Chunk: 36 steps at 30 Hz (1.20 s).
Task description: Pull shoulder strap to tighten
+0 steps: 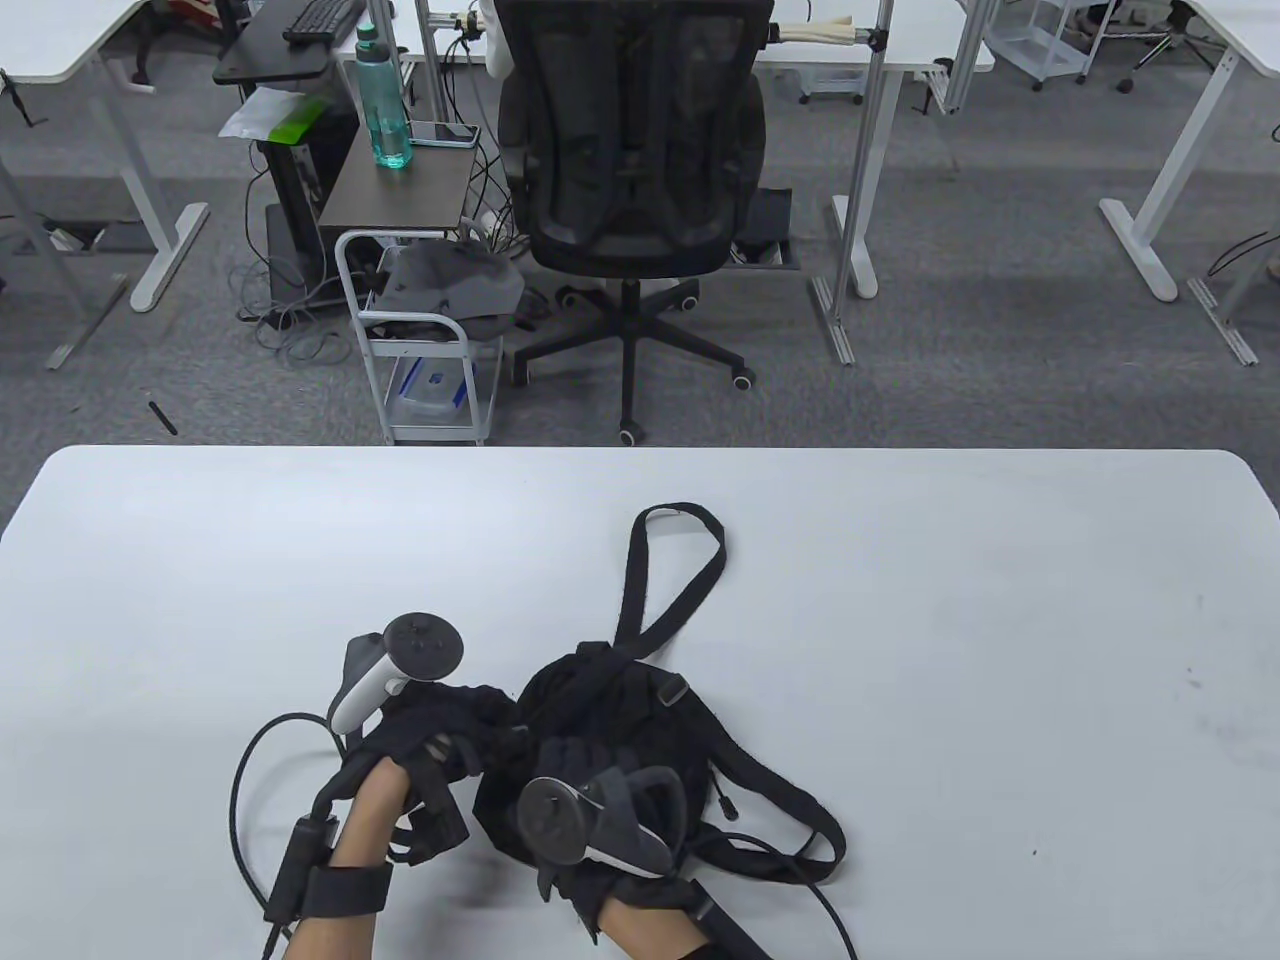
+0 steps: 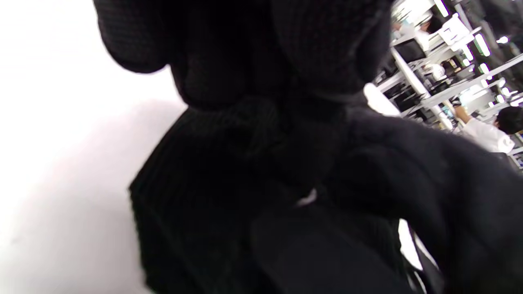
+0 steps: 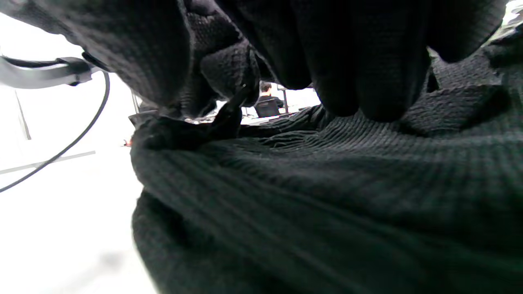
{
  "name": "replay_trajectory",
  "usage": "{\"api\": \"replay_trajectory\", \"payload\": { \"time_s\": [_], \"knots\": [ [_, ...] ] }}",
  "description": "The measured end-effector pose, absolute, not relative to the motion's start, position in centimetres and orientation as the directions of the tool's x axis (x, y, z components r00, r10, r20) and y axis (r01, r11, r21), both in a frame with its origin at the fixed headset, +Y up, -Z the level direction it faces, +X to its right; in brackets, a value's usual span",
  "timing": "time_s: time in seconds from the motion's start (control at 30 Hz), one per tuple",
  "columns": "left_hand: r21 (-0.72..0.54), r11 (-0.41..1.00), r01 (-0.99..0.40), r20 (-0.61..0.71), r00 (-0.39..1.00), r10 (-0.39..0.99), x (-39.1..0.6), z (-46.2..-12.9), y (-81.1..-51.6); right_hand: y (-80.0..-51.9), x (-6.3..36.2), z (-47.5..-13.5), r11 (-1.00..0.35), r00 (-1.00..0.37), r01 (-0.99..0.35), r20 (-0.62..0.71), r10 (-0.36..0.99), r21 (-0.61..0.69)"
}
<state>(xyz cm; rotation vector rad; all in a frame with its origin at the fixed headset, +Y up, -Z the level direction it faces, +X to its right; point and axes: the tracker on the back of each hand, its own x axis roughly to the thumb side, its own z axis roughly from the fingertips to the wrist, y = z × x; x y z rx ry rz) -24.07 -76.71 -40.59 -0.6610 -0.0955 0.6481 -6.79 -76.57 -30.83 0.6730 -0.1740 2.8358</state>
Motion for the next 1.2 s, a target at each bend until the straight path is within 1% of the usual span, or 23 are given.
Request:
{"api": "replay_trajectory", "payload": {
  "time_s": [0.07,0.13,0.2,0.37,0.5,0.63,0.9,1.07,1.2],
  "knots": [
    [-0.629,0.571,-0.528,-0.145,0.801,0.581,-24.2,-40.7,-77.1,-76.5,-7.3,-30.9,-0.971,-0.888,-0.212,0.437,0.143,-0.114],
    [-0.657,0.542,-0.524,-0.145,0.793,0.591,-24.1,-40.8,-77.4,-76.5,-7.7,-30.9,-0.968,-0.897,-0.189,0.430,0.100,-0.168],
    [-0.662,0.524,-0.536,-0.162,0.785,0.598,-24.0,-40.8,-77.6,-76.5,-8.1,-31.0,-0.962,-0.897,-0.165,0.438,0.053,-0.219],
    [-0.644,0.549,-0.532,-0.158,0.795,0.585,-23.9,-40.6,-77.3,-76.7,-8.8,-30.8,-0.955,-0.897,-0.136,0.442,0.005,-0.263],
    [-0.634,0.555,-0.538,-0.159,0.793,0.588,-23.8,-40.4,-77.2,-76.9,-8.9,-30.8,-0.960,-0.902,-0.142,0.432,0.026,-0.240],
    [-0.627,0.593,-0.506,-0.156,0.827,0.541,-23.6,-40.2,-77.3,-77.6,-8.9,-31.1,-0.973,-0.886,-0.163,0.458,0.070,-0.166],
    [-0.638,0.564,-0.525,-0.167,0.809,0.564,-23.9,-40.5,-78.0,-77.6,-8.2,-31.5,-0.970,-0.871,-0.221,0.468,0.149,-0.103],
    [-0.652,0.509,-0.562,-0.193,0.772,0.606,-24.3,-40.8,-78.8,-77.5,-8.2,-31.4,-0.968,-0.882,-0.214,0.453,0.133,-0.134],
    [-0.659,0.517,-0.547,-0.186,0.784,0.592,-24.1,-40.9,-79.0,-77.5,-8.3,-31.3,-0.969,-0.888,-0.201,0.445,0.119,-0.141]
  ]
}}
